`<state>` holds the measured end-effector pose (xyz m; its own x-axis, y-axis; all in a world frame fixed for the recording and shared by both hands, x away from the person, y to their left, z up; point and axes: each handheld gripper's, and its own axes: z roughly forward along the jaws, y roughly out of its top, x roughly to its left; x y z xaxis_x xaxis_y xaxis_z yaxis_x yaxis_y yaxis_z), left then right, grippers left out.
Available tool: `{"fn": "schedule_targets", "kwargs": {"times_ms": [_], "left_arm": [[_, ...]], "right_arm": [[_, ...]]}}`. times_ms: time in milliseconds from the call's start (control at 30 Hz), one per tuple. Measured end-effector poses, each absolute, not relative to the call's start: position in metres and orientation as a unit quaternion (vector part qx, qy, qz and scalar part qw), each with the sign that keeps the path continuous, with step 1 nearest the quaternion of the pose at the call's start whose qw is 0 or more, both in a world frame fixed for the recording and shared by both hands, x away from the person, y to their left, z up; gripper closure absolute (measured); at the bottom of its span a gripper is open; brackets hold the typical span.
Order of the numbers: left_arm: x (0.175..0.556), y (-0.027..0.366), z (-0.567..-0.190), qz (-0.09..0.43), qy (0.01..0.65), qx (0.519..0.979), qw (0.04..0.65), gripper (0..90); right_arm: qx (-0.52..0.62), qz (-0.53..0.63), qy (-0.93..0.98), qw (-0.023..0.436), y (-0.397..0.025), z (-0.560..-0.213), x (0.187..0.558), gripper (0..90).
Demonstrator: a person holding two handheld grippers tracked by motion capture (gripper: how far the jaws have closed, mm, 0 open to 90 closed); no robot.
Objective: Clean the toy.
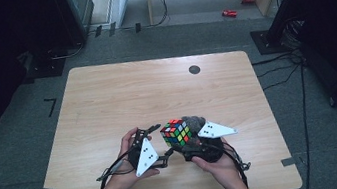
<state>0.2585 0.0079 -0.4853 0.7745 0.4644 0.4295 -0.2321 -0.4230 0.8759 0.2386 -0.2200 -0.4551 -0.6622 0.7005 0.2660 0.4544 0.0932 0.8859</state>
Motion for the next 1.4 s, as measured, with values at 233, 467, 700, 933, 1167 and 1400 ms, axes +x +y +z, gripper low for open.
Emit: {"fn": "schedule_targets", "kwargs": {"times_ms": [233, 467, 700, 933, 1167, 1400], "left_arm": [[0.255, 0.006, -0.487, 0.341, 0.046, 0.775, 0.53, 19.6], [0.252, 0.003, -0.491, 0.339, 0.032, 0.781, 0.524, 32.9], [0.263, 0.016, -0.487, 0.291, 0.115, 0.791, 0.526, 33.7], [0.275, 0.035, -0.474, 0.207, 0.217, 0.784, 0.544, 34.3], [0.282, 0.043, -0.472, 0.168, 0.255, 0.783, 0.542, 34.8], [0.282, 0.04, -0.473, 0.168, 0.255, 0.793, 0.527, 34.8]], "right_arm": [[0.403, 0.535, 0.738, 0.081, -0.215, -0.458, 0.241, 35.0], [0.427, 0.532, 0.731, 0.012, -0.218, -0.463, 0.248, 34.5], [0.432, 0.572, 0.697, 0.023, -0.24, -0.453, 0.251, 24.4], [0.458, 0.498, 0.72, 0.156, -0.259, -0.464, 0.258, 25.8], [0.459, 0.439, 0.743, 0.21, -0.251, -0.484, 0.263, 25.3], [0.453, 0.408, 0.758, 0.231, -0.236, -0.499, 0.265, 23.9]]}}
